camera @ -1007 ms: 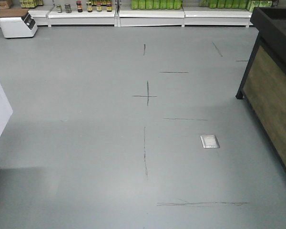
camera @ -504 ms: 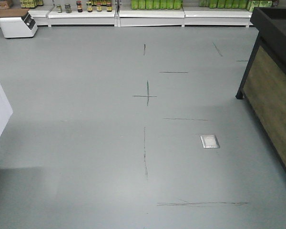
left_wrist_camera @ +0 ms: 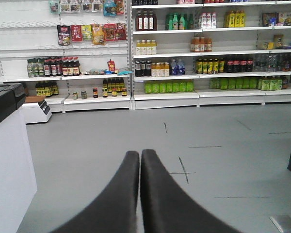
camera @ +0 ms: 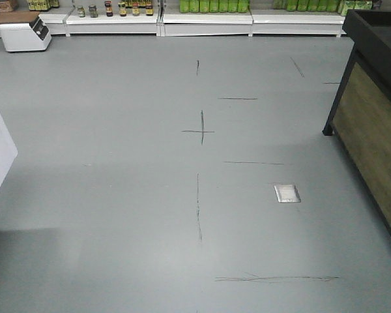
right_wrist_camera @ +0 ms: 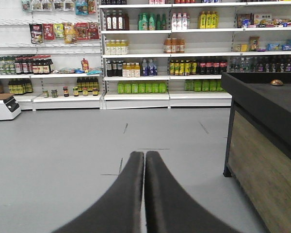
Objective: Pick three apples into basket with both arms
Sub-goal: 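Drive the base forward across the floor toward the fruit tables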
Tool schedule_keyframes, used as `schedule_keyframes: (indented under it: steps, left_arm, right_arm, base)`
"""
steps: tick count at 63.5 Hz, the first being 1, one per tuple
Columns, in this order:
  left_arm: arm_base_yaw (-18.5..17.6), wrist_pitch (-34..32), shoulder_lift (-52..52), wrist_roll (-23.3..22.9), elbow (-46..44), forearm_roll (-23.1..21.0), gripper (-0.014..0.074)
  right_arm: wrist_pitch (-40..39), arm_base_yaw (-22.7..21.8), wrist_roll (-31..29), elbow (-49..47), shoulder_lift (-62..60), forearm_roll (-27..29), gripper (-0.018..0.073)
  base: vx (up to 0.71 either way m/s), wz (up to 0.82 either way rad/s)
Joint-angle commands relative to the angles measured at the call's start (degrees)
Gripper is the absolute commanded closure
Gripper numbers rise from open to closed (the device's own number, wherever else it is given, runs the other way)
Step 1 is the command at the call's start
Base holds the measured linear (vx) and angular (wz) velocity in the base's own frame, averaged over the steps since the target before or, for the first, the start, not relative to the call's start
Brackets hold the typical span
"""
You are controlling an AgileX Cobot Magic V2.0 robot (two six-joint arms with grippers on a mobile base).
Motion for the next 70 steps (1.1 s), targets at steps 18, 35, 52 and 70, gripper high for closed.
schedule_keyframes:
  steps: [18,35,52,70]
  left_arm:
    - [-0.3,-4.5,-0.8,-0.5,1.3,-0.1,0.0603]
    - [-0.3,-4.5,-0.8,-0.5,1.3,-0.1,0.0603]
    - [-0.3,-4.5,-0.8,-0.5,1.3,-0.1,0.0603]
    - [-0.3,-4.5,-0.8,-0.5,1.3,-0.1,0.0603]
  right_arm:
    - [-4.2,-0.1,-0.2,0.8,-0.6,-0.3,0.0568]
    - [-4.2,-0.1,-0.2,0.8,-0.6,-0.3,0.0568]
    - [-4.2,-0.1,-0.2,0.8,-0.6,-0.3,0.0568]
    - [-4.2,-0.1,-0.2,0.8,-0.6,-0.3,0.0568]
  base:
    - [0.01,0.01]
    - [0.03,-0.02]
    - [0.06,-0.04]
    - [0.06,-0.08]
